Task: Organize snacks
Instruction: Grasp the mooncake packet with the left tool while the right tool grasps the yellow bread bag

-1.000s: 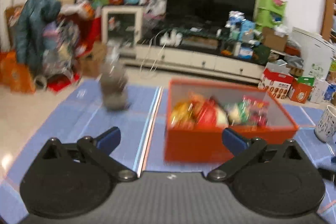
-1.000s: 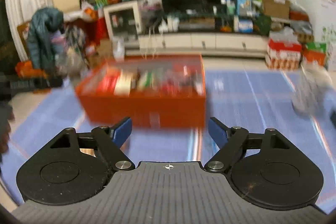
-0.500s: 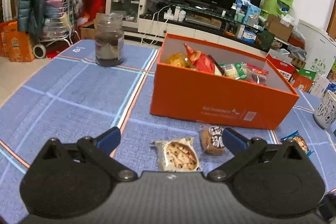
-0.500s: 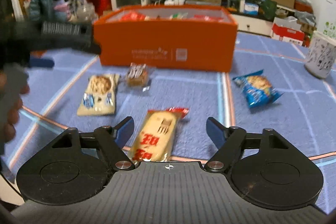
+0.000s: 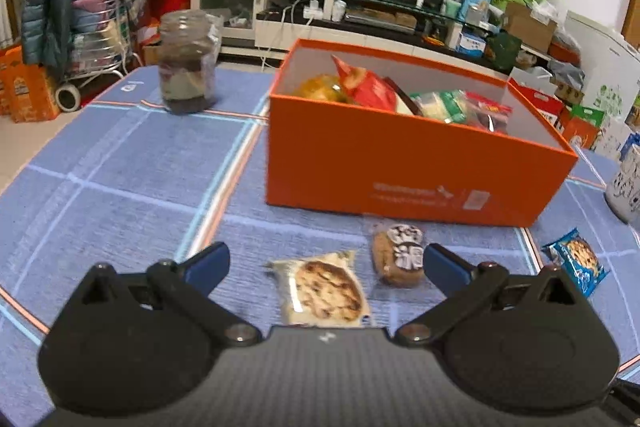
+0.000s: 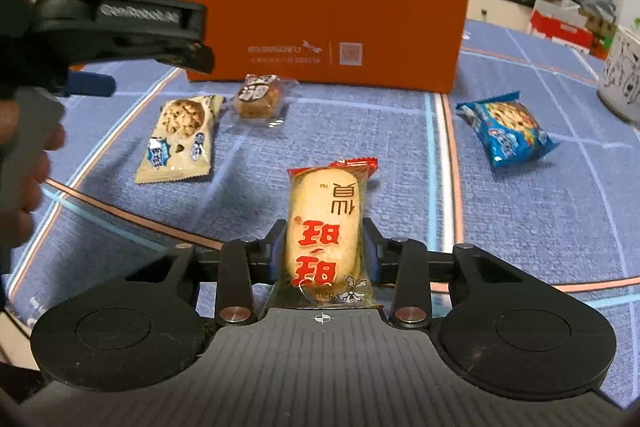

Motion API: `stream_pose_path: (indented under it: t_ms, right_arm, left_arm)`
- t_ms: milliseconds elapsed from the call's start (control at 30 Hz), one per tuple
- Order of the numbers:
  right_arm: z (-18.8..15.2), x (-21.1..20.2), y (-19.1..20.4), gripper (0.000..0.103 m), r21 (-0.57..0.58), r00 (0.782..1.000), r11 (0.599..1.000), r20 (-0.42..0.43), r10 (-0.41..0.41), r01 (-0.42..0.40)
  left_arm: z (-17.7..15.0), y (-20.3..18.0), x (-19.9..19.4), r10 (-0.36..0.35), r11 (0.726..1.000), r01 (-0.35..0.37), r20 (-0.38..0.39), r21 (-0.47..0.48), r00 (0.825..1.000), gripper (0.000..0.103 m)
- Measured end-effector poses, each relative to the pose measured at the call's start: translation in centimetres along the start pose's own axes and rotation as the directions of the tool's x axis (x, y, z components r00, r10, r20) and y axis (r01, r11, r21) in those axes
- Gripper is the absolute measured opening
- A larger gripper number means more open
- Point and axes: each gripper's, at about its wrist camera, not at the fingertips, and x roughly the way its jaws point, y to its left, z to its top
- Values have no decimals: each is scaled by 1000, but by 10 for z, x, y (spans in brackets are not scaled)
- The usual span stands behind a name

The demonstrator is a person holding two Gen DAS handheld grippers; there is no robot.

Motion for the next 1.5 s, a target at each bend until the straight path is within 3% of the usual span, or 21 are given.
stream_pose_path:
  t_ms: [333,467,667,933,1000,1033,1167,1500]
  right_arm:
    - [-3,-8,-15,22,-38,998,998,-34,51,-53]
    - [-7,-11,-16,22,-80,998,995,-26,53,-55]
    - [-8,-12,-20,22,-84,998,995,-15,61,-62]
    - [-8,-11,-21,22,-76,998,995,-13,56,-56]
    - [-8,-11,-22,22,-73,998,996,-13,55,-55]
    - [-8,-12,-23,22,-68,998,996,-13,55,-56]
    - [-6,-11,-25,22,-51,998,997,-19,61,-62]
    - [-5,-10,-25,22,-52,998,997,-19,57,-58]
  left_arm:
    - [0,-36,29,-20,998,21,-21,55,1000,100]
    - [2,-50,45,3,995,3,-59,95,998,90]
    - [-2,-63,56,54,988,-42,-73,149,996,86]
    - [-7,-67,64,76,979,-62,-68,193,995,92]
    - [-8,-69,62,85,976,-70,-64,206,994,78]
    - [-8,-70,61,87,974,-71,-65,213,994,59]
    - [-5,-67,59,73,978,-56,-78,202,994,41]
    - [-4,-65,55,45,982,-27,-95,187,994,35]
